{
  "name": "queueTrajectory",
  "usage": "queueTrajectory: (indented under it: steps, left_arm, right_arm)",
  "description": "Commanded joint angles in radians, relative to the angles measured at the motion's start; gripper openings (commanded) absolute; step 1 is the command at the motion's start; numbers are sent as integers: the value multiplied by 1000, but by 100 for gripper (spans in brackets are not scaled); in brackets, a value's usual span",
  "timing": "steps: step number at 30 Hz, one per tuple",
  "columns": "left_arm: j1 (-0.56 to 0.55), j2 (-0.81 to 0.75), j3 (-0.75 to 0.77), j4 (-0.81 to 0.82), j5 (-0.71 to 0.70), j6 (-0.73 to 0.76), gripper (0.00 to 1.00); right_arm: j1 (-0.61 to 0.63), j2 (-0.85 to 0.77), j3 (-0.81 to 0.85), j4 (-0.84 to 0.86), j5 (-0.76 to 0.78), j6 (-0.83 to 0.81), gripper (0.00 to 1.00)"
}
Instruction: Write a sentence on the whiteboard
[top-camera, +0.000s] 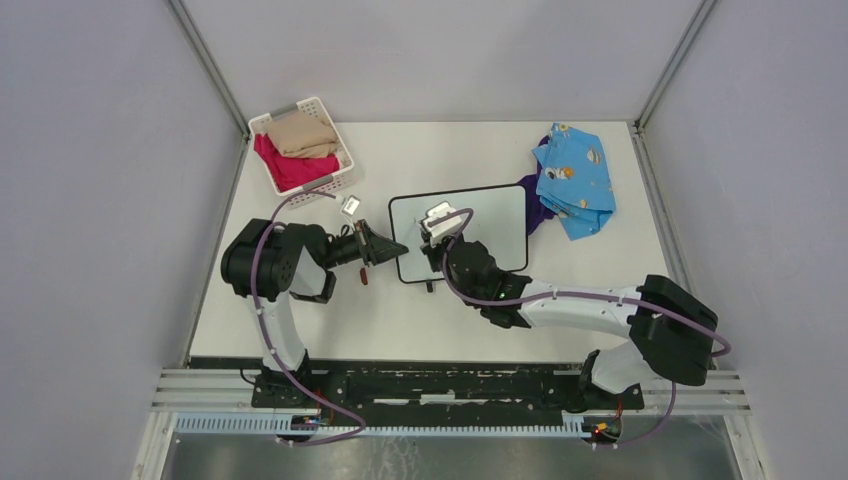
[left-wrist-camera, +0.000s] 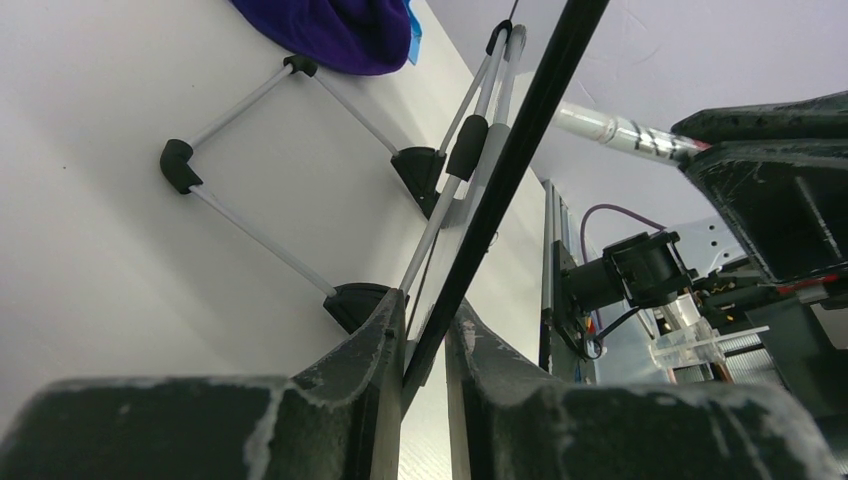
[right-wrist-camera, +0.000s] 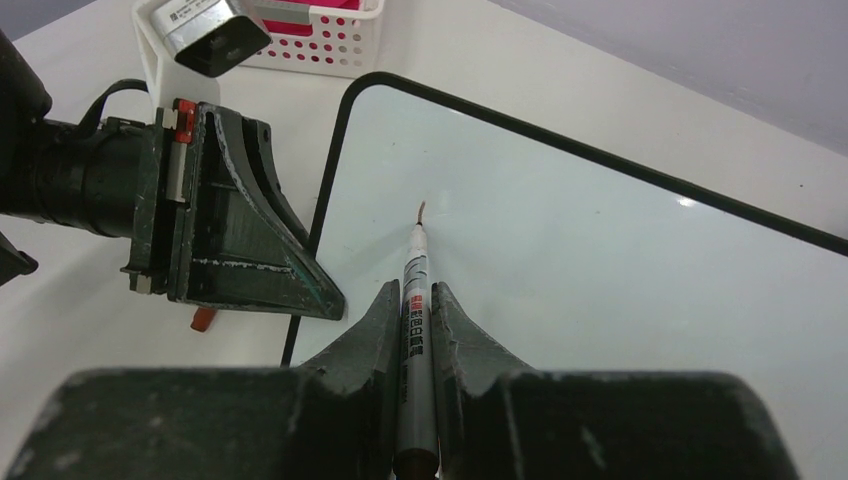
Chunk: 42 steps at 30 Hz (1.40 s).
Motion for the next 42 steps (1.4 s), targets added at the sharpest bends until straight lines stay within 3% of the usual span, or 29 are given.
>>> queueTrajectory:
  steps: [1,16,42]
  left_arm:
    - [-4,14,7,209,25,12,22]
    - [-5,16,7,209,26,12,22]
    - [-8,18,8,208,29,10,21]
  right_arm:
    - [-7,-40,-45,26,18,19,0]
    - [-10,-99,-59,66,-2,16,0]
    - [-51,-53,-21,55,-33,29,0]
